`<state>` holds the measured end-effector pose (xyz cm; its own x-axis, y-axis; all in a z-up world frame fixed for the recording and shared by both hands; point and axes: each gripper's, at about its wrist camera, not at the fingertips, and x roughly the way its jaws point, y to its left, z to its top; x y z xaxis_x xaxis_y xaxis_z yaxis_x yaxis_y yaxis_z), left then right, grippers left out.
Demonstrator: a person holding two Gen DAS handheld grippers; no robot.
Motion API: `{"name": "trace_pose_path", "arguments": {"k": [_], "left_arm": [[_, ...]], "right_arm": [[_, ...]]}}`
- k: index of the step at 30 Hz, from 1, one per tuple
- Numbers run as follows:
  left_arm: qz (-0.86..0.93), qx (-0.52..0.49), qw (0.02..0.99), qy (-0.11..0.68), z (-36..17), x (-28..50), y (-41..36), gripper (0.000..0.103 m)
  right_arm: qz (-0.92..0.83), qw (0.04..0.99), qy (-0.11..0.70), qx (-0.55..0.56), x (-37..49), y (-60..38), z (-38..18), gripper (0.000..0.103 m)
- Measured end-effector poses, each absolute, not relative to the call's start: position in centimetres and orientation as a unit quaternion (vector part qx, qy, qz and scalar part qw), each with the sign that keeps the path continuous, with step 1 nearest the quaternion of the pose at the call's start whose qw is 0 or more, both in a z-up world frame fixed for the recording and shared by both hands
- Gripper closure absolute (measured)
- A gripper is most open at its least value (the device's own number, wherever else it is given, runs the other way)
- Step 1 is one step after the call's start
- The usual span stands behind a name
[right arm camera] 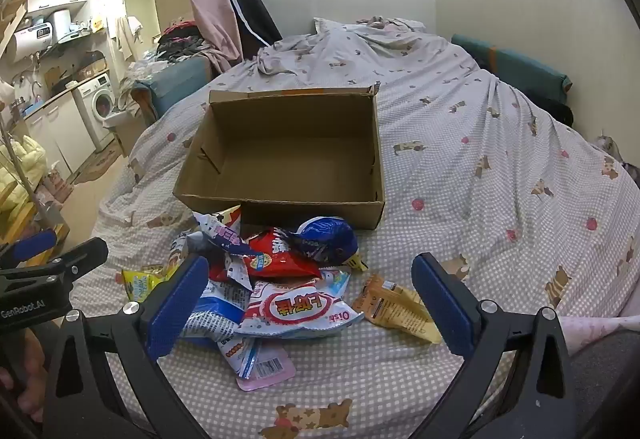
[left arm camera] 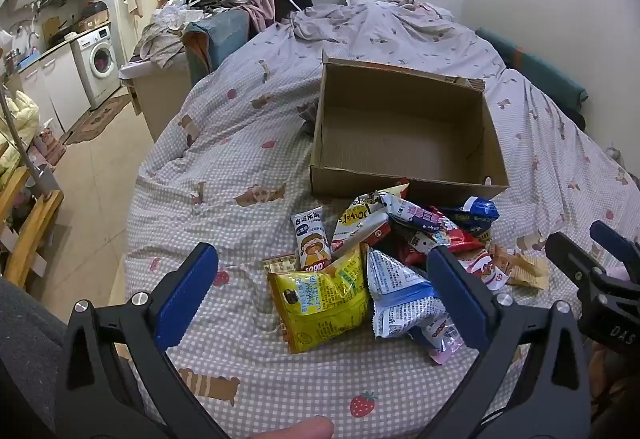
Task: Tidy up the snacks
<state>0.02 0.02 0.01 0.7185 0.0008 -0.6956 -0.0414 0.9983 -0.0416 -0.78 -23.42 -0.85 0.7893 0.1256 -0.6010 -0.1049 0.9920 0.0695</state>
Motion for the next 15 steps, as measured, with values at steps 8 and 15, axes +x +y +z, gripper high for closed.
{"name": "trace_pose_path", "arguments": {"k": [8,15], "left_arm": [[0.01,-0.028,0.927,0.374,0.4,0.1,-0.1,0.0],[0.01,-0.027,0.927,0.375,0.3,0.1,0.0,0.0]], "right_arm": [[0.061,0.946,0.317,0.016,-0.8,-23.4,-0.8,0.0],[0.062,0.945,0.32,0.018,-0.7,-23.4,-0.9,0.0]]}}
